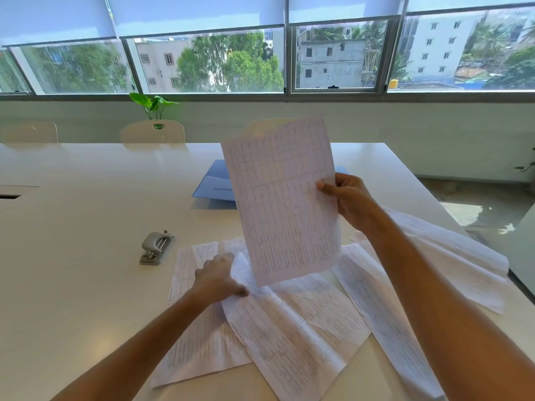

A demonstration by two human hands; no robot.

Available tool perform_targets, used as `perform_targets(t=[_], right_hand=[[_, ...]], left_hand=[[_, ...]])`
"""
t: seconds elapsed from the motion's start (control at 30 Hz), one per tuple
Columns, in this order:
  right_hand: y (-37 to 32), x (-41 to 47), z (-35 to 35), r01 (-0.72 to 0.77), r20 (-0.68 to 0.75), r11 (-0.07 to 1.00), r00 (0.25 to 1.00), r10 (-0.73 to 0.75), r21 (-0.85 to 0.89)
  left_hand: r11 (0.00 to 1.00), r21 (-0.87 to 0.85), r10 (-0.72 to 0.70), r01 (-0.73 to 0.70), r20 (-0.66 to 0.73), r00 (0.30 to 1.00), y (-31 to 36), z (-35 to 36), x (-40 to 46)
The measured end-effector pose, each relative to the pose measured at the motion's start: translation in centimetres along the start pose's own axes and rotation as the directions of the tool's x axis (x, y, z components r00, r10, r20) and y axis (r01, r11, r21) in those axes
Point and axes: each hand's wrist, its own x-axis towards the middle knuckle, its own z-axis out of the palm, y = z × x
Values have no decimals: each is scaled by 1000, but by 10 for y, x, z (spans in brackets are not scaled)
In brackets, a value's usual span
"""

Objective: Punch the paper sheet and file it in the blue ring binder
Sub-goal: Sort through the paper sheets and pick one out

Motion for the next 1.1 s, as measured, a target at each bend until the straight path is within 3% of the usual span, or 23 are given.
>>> perform_targets(t=[0.07,0.17,0.33,0.5,0.7,0.8,0.9,0.93,1.0,1.1], right_hand=[[5,-1,0,-48,-3,998,999,48,28],[14,-1,1,-159,-3,985,987,160,60],[29,-8,9,-337,42,938,941,335,76],[42,-8,14,-329,98,943,938,331,-43],[42,-8,27,-242,101,970,965,241,-6],[41,-8,36,-163,2,985,987,163,55],[37,-7,41,-92,-99,993,990,99,75],[35,-7,42,-68,-116,996,990,75,63],[30,-8,45,-18,-144,999,989,23,36],[18,-10,52,70,-174,997,982,-71,-10]], left_hand=[[969,-244,-15,19,20,1000,-3,-5,3],[831,-549,-25,89,122,992,-9,-16,12],[583,-810,96,62,144,985,-22,-44,22],[430,-890,278,-154,-32,960,-20,-81,25],[285,-915,303,-285,-196,933,-14,-114,24],[79,-962,211,-262,-241,947,-10,-114,25],[-204,-975,108,-90,-114,988,-9,-99,19],[-257,-965,113,-45,-77,991,-9,-93,16],[-215,-977,222,-7,-56,974,-6,-85,4],[43,-997,286,-71,-56,957,6,-83,-12]])
